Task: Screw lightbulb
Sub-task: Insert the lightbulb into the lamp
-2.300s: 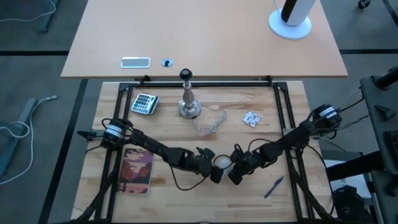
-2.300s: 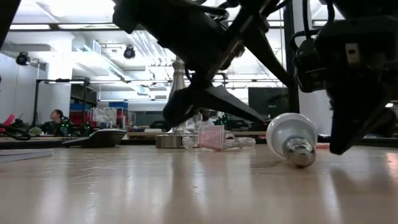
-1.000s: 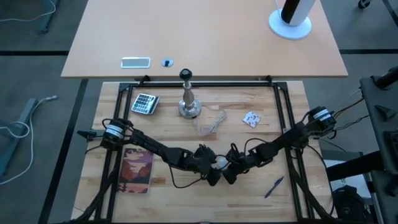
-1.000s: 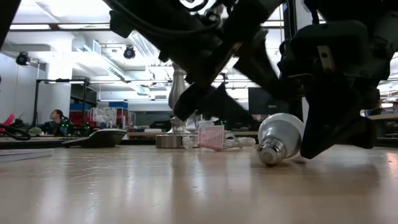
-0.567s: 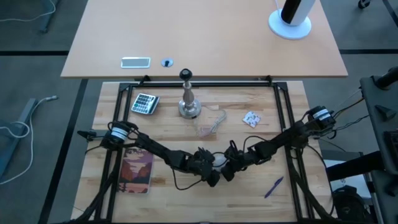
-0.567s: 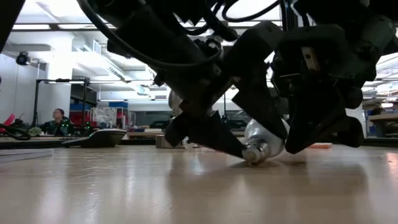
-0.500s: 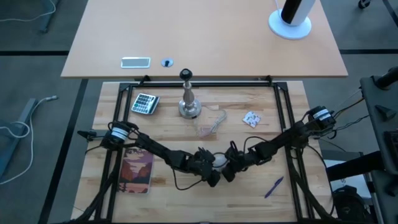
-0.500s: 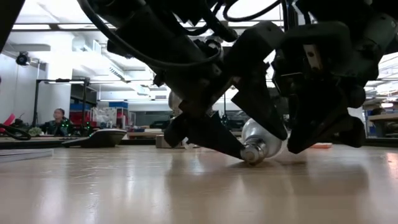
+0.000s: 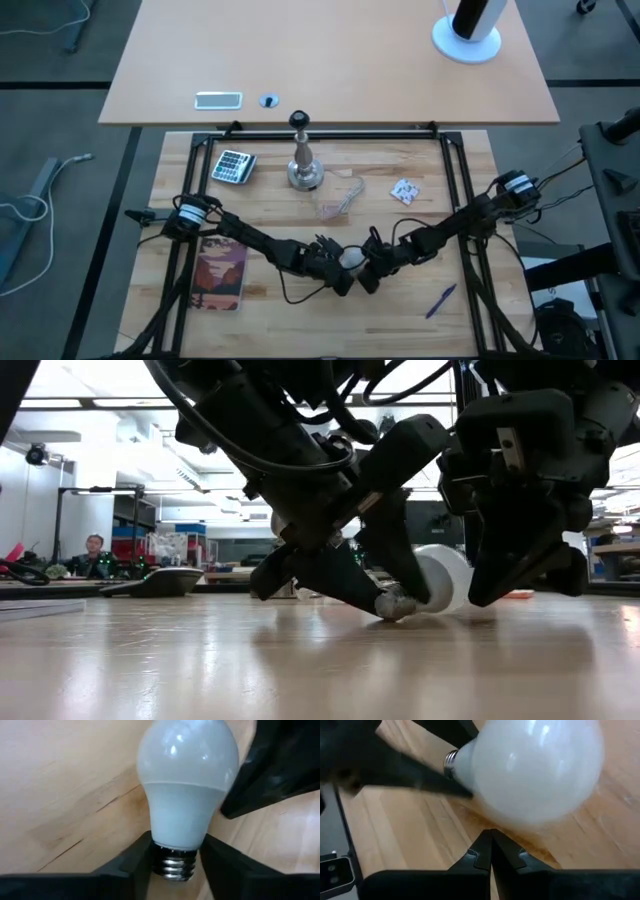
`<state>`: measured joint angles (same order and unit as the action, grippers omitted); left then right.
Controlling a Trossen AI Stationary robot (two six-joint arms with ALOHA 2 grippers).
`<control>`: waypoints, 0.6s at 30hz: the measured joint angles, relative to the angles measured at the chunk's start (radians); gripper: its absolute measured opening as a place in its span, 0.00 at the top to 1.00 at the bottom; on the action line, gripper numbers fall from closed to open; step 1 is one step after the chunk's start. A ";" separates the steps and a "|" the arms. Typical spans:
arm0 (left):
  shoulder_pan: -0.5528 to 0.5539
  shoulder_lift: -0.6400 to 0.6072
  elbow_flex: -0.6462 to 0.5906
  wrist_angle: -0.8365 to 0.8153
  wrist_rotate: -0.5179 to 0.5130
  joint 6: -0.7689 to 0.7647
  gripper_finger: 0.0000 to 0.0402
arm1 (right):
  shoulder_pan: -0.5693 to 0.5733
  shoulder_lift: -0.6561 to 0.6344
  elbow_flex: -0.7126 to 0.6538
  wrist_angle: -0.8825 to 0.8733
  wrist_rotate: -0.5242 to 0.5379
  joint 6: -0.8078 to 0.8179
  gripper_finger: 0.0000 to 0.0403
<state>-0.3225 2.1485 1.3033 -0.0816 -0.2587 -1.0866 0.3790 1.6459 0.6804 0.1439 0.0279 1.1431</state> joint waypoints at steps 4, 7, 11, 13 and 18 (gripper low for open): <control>0.000 0.002 -0.001 -0.005 0.008 0.000 0.76 | 0.004 -0.005 0.000 -0.014 -0.014 -0.016 1.00; 0.000 0.001 -0.002 -0.003 0.008 0.026 0.76 | 0.008 -0.009 0.000 -0.015 -0.029 -0.018 1.00; -0.002 -0.027 -0.007 0.002 0.009 0.067 0.76 | 0.014 -0.044 0.000 -0.050 -0.057 -0.019 1.00; -0.011 -0.048 -0.013 0.001 0.004 0.096 0.76 | 0.020 -0.086 0.000 -0.095 -0.058 -0.024 1.00; -0.040 -0.163 -0.016 -0.018 -0.056 0.189 0.76 | 0.022 -0.265 0.000 -0.328 -0.034 -0.020 1.00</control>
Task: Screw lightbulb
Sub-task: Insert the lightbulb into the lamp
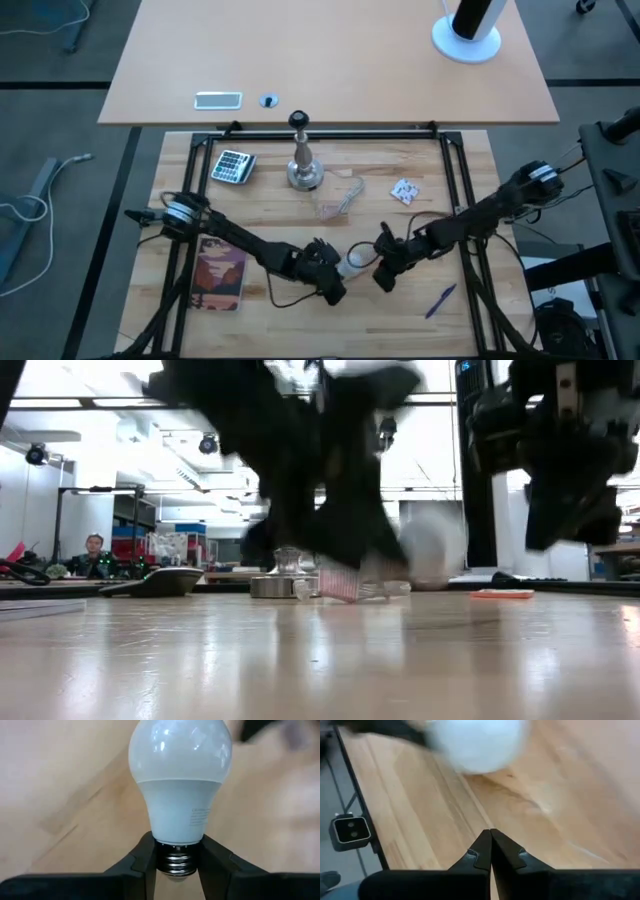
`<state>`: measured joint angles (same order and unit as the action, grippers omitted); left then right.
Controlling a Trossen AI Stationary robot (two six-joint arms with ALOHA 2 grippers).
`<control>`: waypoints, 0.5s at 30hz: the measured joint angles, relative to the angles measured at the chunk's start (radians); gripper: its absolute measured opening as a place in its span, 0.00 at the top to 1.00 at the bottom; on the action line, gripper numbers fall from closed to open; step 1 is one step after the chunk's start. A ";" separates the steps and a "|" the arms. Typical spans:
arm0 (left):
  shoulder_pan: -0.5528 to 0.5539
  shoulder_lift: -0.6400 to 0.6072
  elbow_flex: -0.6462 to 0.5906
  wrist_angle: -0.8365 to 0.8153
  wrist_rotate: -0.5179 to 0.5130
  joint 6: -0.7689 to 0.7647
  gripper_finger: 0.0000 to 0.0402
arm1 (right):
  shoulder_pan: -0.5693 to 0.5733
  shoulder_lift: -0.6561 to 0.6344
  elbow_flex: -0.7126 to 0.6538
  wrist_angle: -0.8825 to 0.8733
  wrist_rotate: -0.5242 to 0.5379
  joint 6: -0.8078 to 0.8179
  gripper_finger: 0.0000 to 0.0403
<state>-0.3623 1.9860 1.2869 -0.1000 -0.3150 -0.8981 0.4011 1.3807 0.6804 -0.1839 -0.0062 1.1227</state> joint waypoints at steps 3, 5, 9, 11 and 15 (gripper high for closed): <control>-0.007 -0.100 0.005 0.011 -0.103 0.073 0.76 | 0.000 -0.142 0.000 -0.104 0.061 -0.016 1.00; -0.011 -0.162 0.003 0.006 -0.194 0.150 0.76 | -0.006 -0.237 0.000 -0.140 0.113 -0.024 1.00; 0.010 -0.311 0.004 0.014 -0.399 0.340 0.76 | -0.063 -0.393 0.000 -0.132 0.193 -0.025 1.00; 0.045 -0.379 0.005 0.021 -0.475 0.454 0.76 | -0.117 -0.446 0.005 -0.127 0.208 -0.028 1.00; 0.152 -0.501 0.004 0.042 -0.509 0.721 0.76 | -0.267 -0.483 0.062 -0.069 0.217 -0.125 1.00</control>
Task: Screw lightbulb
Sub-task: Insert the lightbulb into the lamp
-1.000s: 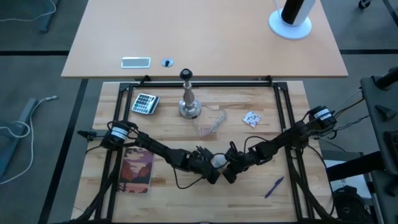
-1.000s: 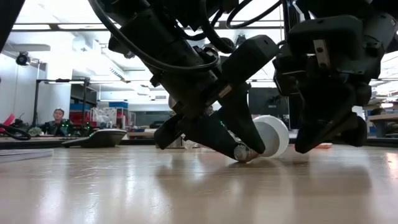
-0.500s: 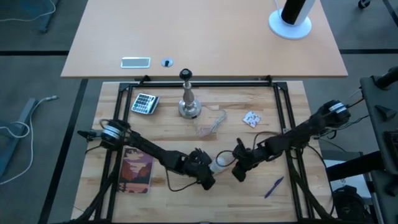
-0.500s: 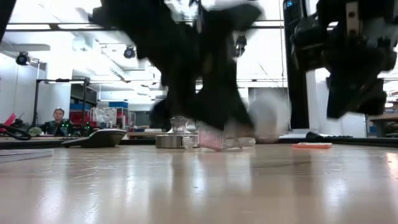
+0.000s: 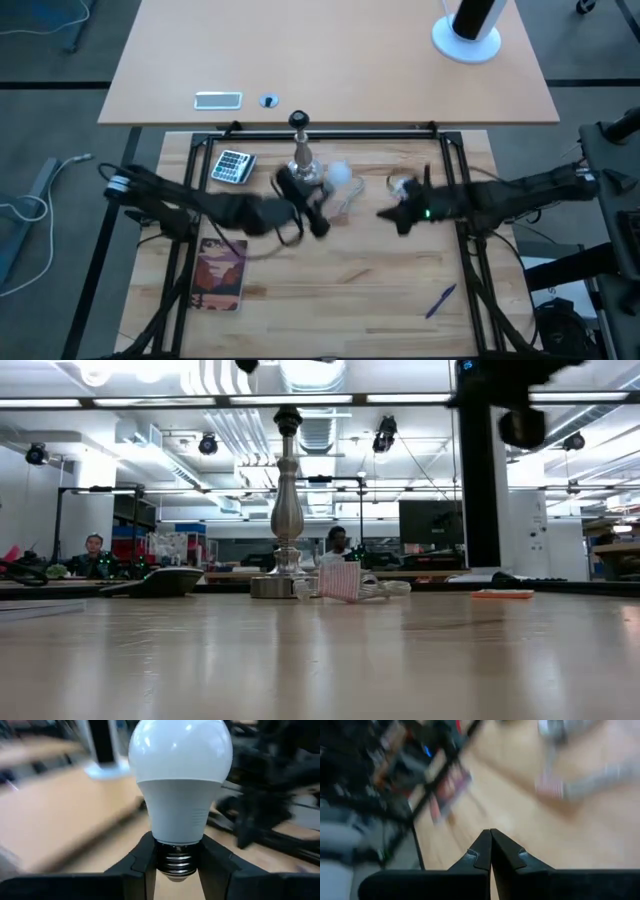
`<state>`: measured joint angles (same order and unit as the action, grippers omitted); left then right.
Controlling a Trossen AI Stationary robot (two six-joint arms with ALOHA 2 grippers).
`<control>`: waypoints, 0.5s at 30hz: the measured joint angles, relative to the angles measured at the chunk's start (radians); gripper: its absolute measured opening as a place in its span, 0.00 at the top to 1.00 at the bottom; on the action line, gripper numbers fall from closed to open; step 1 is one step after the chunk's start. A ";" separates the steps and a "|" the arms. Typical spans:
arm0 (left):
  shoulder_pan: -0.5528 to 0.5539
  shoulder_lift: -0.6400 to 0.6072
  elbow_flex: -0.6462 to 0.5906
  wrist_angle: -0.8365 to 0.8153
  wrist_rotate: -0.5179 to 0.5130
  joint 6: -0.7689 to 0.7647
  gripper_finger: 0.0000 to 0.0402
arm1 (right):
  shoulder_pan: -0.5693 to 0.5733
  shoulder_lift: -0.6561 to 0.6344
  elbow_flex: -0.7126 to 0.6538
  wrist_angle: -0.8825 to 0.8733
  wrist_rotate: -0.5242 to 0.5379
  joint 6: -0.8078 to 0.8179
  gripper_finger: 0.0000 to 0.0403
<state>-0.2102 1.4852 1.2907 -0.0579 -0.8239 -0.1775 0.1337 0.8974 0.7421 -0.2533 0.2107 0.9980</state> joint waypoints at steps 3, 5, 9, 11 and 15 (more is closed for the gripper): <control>0.126 -0.090 0.000 0.030 0.061 0.198 0.76 | -0.145 0.026 0.075 0.062 -0.015 -0.080 1.00; 0.225 -0.137 -0.001 0.076 0.174 0.295 0.76 | -0.246 0.065 0.138 0.083 -0.052 -0.126 1.00; 0.435 -0.214 0.000 0.233 0.461 0.420 0.76 | -0.427 0.187 0.315 0.114 -0.168 -0.195 1.00; 0.538 -0.240 0.002 0.251 0.597 0.419 0.76 | -0.493 0.261 0.417 0.118 -0.232 -0.230 1.00; 0.697 -0.251 -0.001 0.232 0.910 0.279 0.76 | -0.571 0.400 0.613 0.111 -0.338 -0.274 1.00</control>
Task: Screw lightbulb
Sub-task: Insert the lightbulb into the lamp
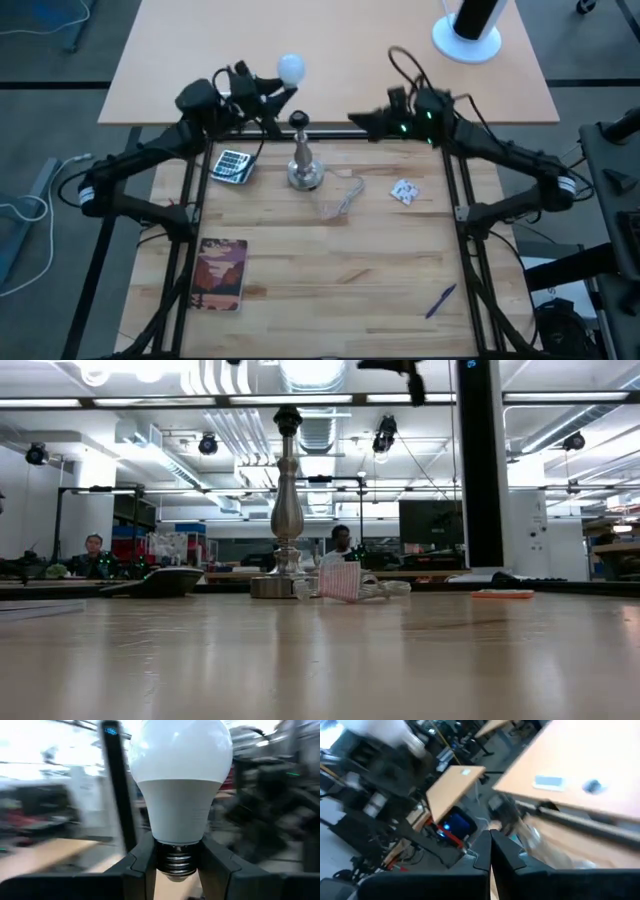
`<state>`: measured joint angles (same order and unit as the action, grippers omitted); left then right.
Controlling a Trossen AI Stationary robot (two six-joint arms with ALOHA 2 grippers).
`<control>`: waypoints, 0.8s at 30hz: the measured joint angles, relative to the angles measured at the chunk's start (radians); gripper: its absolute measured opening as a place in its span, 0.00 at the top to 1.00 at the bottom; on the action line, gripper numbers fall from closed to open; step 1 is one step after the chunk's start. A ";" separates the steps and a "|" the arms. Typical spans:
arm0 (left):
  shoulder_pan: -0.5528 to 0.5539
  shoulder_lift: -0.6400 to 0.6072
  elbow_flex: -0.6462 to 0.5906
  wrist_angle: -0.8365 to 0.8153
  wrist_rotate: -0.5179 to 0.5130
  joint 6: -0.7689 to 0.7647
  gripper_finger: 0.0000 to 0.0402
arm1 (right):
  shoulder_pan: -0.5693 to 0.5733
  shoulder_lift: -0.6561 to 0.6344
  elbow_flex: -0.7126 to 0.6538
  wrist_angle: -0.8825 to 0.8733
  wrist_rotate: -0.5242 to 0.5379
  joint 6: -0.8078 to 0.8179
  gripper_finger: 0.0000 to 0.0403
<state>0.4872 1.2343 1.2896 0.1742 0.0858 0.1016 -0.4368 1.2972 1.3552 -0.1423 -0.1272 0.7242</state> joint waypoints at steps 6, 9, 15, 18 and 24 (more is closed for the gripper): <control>0.104 0.056 -0.019 0.081 0.363 -0.138 0.76 | -0.063 0.170 0.215 -0.002 -0.143 -0.038 1.00; 0.124 0.084 -0.054 0.217 0.428 -0.194 0.76 | -0.090 0.234 0.276 -0.014 -0.225 -0.043 1.00; 0.171 0.106 -0.164 0.465 0.388 -0.395 0.76 | -0.144 0.286 0.362 -0.018 -0.301 -0.152 1.00; 0.174 0.095 -0.194 0.481 0.370 -0.399 0.76 | -0.174 0.290 0.401 -0.026 -0.367 -0.250 1.00; 0.177 0.098 -0.221 0.475 0.367 -0.410 0.76 | -0.192 0.291 0.438 -0.074 -0.375 -0.416 1.00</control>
<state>0.6643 1.3327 1.0691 0.6489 0.4530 -0.3083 -0.6287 1.5884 1.7935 -0.2158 -0.5026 0.3084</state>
